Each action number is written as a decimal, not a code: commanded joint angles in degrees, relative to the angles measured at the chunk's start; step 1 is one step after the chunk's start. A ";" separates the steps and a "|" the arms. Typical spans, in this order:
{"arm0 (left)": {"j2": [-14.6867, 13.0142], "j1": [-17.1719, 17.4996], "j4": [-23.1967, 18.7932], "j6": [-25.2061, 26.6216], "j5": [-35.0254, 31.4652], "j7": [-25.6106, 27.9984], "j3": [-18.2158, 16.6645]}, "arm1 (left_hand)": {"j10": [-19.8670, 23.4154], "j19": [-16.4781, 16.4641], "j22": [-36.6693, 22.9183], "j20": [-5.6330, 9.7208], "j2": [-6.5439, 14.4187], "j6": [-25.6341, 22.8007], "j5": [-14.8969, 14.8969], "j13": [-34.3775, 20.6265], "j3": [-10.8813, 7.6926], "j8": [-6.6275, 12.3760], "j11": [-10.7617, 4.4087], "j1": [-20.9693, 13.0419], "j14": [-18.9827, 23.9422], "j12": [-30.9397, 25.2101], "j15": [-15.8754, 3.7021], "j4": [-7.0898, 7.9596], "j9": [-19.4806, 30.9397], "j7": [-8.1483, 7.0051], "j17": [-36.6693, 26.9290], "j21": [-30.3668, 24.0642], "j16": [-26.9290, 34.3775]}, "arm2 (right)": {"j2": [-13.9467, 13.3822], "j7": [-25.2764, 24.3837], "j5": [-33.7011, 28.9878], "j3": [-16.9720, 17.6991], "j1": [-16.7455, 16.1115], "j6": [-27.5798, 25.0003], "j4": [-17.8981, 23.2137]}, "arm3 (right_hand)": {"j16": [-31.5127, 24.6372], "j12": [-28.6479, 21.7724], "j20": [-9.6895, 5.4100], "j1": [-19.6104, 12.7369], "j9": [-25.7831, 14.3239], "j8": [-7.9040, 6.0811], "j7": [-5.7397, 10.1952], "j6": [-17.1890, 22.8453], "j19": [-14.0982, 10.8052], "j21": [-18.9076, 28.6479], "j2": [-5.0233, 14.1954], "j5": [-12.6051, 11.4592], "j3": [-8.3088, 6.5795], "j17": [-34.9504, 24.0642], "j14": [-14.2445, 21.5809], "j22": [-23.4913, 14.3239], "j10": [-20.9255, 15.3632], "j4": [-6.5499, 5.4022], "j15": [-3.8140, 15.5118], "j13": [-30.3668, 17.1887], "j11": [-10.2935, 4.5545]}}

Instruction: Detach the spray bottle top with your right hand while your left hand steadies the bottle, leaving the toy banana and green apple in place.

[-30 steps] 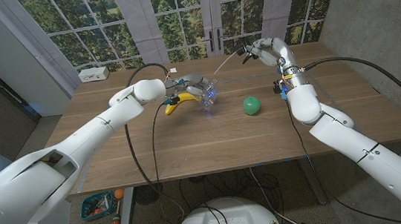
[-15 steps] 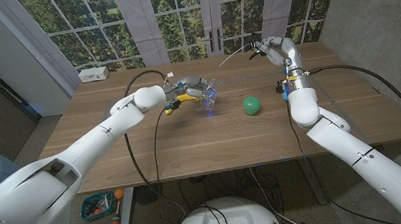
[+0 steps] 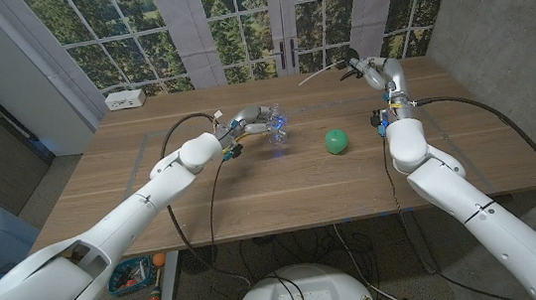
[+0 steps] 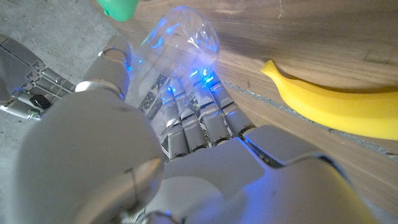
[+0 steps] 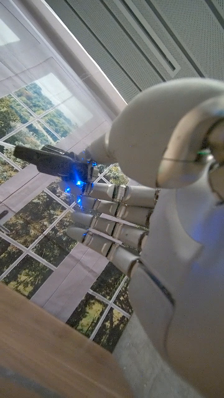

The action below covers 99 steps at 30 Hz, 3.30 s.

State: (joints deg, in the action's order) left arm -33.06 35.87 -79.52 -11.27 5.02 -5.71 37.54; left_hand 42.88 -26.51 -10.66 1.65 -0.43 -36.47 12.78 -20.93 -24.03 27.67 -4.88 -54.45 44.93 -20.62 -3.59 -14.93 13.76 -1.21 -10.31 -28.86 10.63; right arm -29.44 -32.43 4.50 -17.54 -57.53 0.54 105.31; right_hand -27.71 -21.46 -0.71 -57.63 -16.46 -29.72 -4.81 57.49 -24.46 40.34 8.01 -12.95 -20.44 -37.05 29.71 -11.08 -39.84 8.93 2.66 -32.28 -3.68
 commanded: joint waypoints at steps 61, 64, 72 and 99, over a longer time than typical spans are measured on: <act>6.26 12.28 4.02 -3.99 -7.15 27.62 -0.57 | 24.66 0.37 -0.13 1.43 6.79 -20.86 -0.94 5.78 -3.40 -3.93 -7.09 -6.40 0.03 4.36 -10.09 4.92 -2.29 -1.23 -0.57 -0.17 0.81 | -1.63 -6.35 26.86 -5.46 13.06 -40.14 -4.79 | 1.64 1.44 2.81 0.27 -0.26 1.11 -0.87 -3.26 1.80 2.18 -0.32 -1.44 -1.02 -1.36 -2.63 -0.03 -1.09 -0.15 1.22 -1.09 1.25; 6.27 12.38 3.85 -3.88 -7.34 27.84 -0.49 | 22.80 0.42 -0.16 1.48 5.99 -19.49 -1.47 6.85 -2.43 -5.32 -7.15 -7.27 -0.45 5.65 -9.93 4.67 -2.43 -0.89 -0.64 -0.19 0.79 | -1.43 -6.46 27.89 -5.06 13.59 -42.49 -4.58 | 2.10 2.50 3.26 1.36 0.10 2.50 -0.79 -6.18 2.52 2.27 -0.72 -1.52 -0.38 -1.50 -3.95 0.02 0.57 -0.44 0.55 -0.82 2.16; 5.89 12.68 2.99 -3.08 -7.45 27.44 -0.28 | 13.94 2.61 -0.11 1.03 1.80 -13.49 -2.37 9.28 3.50 -11.25 -7.15 -6.23 -6.12 9.51 -9.36 5.67 -2.71 -1.52 -0.36 0.86 -0.15 | -2.41 -5.68 28.38 -4.95 13.43 -43.46 -3.54 | 2.40 5.32 3.88 3.09 1.03 7.05 0.18 -15.78 4.13 2.57 -1.19 -1.92 1.27 -1.81 -6.32 0.15 5.54 -0.37 -1.00 -0.70 3.31; 3.41 13.91 -0.51 -2.92 -7.18 25.01 -0.59 | -35.72 19.86 -0.41 -7.52 -6.70 33.11 2.63 10.11 20.31 -17.59 3.42 10.19 -40.57 10.79 1.42 9.97 -3.16 -4.56 -0.06 13.98 -0.92 | -5.35 -1.46 27.11 -5.44 10.78 -36.53 -2.48 | 7.51 10.71 9.61 14.22 2.98 18.85 -1.08 -40.25 14.42 -1.26 -5.00 0.22 8.36 -0.74 -17.42 0.54 24.88 -2.64 -7.47 2.27 8.62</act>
State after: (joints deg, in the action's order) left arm -28.49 49.26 -78.39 -13.61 -2.69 20.55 37.44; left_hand 13.62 -12.20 -10.86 -1.90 -7.09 -9.52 14.70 -10.65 -4.99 9.93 -2.63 -45.73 10.00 -9.93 -2.25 -5.29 10.55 -5.81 -10.12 -16.93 9.93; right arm -33.52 -36.21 32.78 -22.47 -45.43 -40.50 102.82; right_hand -20.76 -10.86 8.21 -44.95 -13.56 -11.31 -5.75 19.19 -11.39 39.82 3.22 -13.23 -12.80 -37.82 13.49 -10.38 -16.33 6.70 -4.11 -30.13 4.40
